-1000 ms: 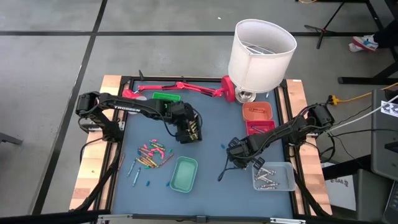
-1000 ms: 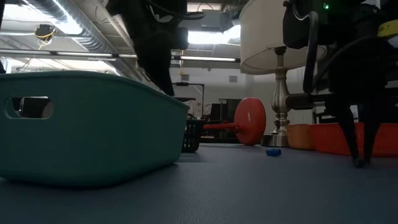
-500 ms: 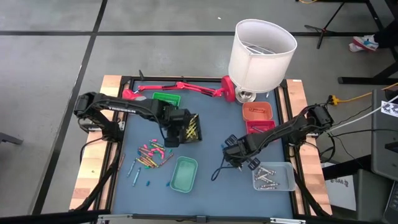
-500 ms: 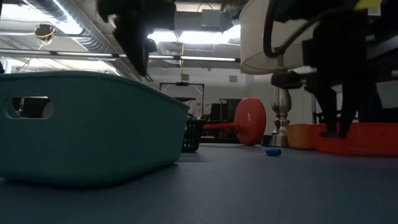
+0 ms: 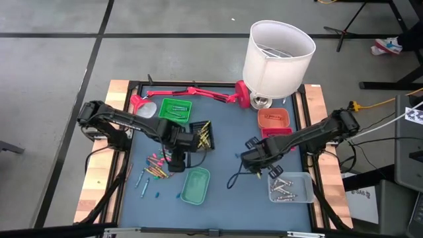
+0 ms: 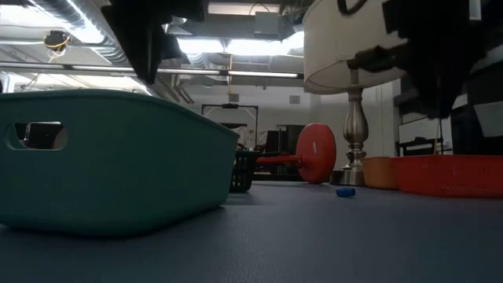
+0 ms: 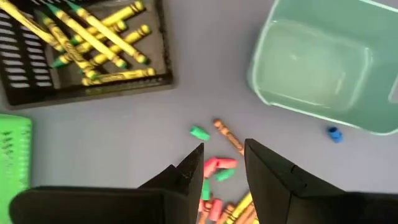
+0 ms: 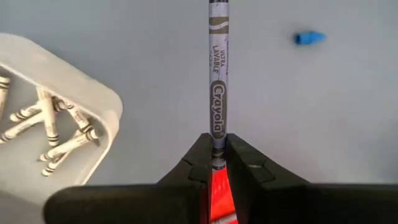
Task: Sort crayons
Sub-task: Put the dark blue crayon into the red bin
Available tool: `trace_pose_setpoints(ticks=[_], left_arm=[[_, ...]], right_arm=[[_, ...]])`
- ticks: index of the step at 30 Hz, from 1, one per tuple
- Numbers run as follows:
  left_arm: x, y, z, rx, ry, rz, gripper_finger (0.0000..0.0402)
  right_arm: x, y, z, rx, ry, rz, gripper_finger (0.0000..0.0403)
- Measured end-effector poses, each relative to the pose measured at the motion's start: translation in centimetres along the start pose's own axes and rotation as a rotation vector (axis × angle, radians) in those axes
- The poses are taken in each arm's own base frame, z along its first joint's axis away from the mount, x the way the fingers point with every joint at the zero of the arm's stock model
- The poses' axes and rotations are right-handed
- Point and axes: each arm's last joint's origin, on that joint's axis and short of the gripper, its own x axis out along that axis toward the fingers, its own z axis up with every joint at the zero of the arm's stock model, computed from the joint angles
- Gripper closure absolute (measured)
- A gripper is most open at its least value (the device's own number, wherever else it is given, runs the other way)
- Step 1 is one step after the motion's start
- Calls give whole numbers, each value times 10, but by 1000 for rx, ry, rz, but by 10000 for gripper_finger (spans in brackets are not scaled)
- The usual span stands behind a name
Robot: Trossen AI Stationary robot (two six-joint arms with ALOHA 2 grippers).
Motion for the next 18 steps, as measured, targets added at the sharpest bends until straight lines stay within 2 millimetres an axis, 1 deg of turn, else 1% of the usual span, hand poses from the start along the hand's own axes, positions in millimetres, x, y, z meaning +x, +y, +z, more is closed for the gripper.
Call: trace_pose_setpoints(ticks=[2,7,10,14,18], left_arm=[[0,-6,-2,-16,2,-4,302],[0,-20,-6,-45,7,-14,302],[0,-30,-9,-70,11,-20,302],[2,-42,-14,-105,-4,6,302],[12,-51,-23,-161,4,30,302]], right_arm=[[-7,2,-9,31,-14,-27,370],[-20,6,-34,125,-31,-171,370],[-21,9,-49,176,-35,-232,370],[-12,15,-69,245,-12,-282,370],[5,21,-87,292,34,-286,370]])
